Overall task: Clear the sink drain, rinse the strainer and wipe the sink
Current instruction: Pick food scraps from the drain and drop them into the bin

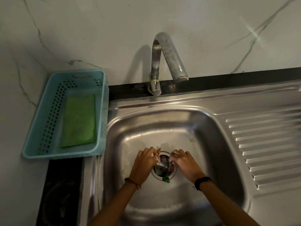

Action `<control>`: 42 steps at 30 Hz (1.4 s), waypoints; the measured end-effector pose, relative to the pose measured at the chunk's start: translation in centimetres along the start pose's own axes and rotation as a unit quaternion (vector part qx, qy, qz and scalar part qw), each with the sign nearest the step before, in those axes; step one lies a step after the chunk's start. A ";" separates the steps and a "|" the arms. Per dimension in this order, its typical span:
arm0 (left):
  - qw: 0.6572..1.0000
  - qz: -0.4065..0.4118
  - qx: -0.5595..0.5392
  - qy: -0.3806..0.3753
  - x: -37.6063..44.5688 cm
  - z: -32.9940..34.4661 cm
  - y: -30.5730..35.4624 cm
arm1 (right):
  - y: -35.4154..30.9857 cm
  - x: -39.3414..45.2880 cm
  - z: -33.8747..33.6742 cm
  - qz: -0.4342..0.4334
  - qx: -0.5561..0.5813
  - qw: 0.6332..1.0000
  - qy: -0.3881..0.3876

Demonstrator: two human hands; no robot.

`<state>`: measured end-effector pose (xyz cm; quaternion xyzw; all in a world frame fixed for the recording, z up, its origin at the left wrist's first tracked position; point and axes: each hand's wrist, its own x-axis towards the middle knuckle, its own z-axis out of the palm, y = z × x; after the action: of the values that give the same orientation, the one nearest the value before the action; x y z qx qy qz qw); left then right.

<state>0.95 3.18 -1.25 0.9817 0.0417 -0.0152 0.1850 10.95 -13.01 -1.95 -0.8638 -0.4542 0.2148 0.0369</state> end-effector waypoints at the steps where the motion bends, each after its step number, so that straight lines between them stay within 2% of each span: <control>1: 0.999 -0.018 -0.029 0.012 0.1 -0.5 0.1 | -0.1 -0.2 -0.4 0.025 0.057 0.998 0.016; 3: 0.982 -0.092 -0.166 0.021 0.5 -1.5 0.2 | -0.6 -0.6 -1.3 0.094 0.218 0.971 0.040; 4: 0.950 -0.150 -0.273 0.017 0.5 -2.2 0.5 | -0.9 -1.0 -1.8 0.128 0.317 0.938 0.051; 6: 0.865 -0.236 -0.443 0.005 0.2 -3.4 0.9 | -1.5 -1.8 -2.8 0.176 0.500 0.845 0.071; 8: 0.792 -0.285 -0.540 0.006 -0.3 -4.5 1.8 | -1.7 -2.6 -4.0 0.194 0.619 0.758 0.063; 9: 0.759 -0.312 -0.572 0.011 -0.5 -4.9 2.4 | -1.6 -3.0 -4.7 0.194 0.651 0.732 0.051; 10: 0.732 -0.334 -0.594 0.025 -0.6 -5.3 3.0 | -1.5 -3.4 -5.5 0.192 0.668 0.718 0.043; 12: 0.694 -0.354 -0.624 0.056 -0.1 -5.8 4.3 | -1.1 -4.1 -7.1 0.184 0.674 0.713 0.057; 14: 0.675 -0.347 -0.645 0.087 1.3 -6.5 6.0 | -0.3 -4.8 -8.8 0.182 0.675 0.708 0.098; 16: 0.670 -0.338 -0.652 0.107 3.2 -7.0 8.2 | 1.2 -5.7 -10.8 0.180 0.678 0.696 0.154; 20: 0.693 -0.309 -0.644 0.098 8.4 -7.4 13.1 | 5.9 -7.2 -14.3 0.198 0.645 0.693 0.255; 25: 0.704 -0.316 -0.625 0.119 14.4 -6.0 18.8 | 12.5 -7.5 -16.3 0.247 0.556 0.731 0.307; 29: 0.735 -0.343 -0.569 0.137 17.0 -3.8 21.2 | 16.0 -7.3 -15.9 0.280 0.538 0.733 0.307; 32: 0.744 -0.349 -0.549 0.149 17.6 -2.9 22.1 | 17.4 -7.3 -15.4 0.280 0.554 0.729 0.288; 35: 0.771 -0.347 -0.512 0.149 18.0 -2.4 22.2 | 18.0 -7.0 -15.1 0.278 0.524 0.753 0.286; 42: 0.792 -0.326 -0.495 0.147 18.1 -2.0 22.4 | 17.7 -7.0 -15.3 0.282 0.433 0.807 0.284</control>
<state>20.99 -15.54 7.87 0.6742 0.3877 0.0927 0.6217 27.34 -26.95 9.68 -0.8707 -0.0193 0.1354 0.4724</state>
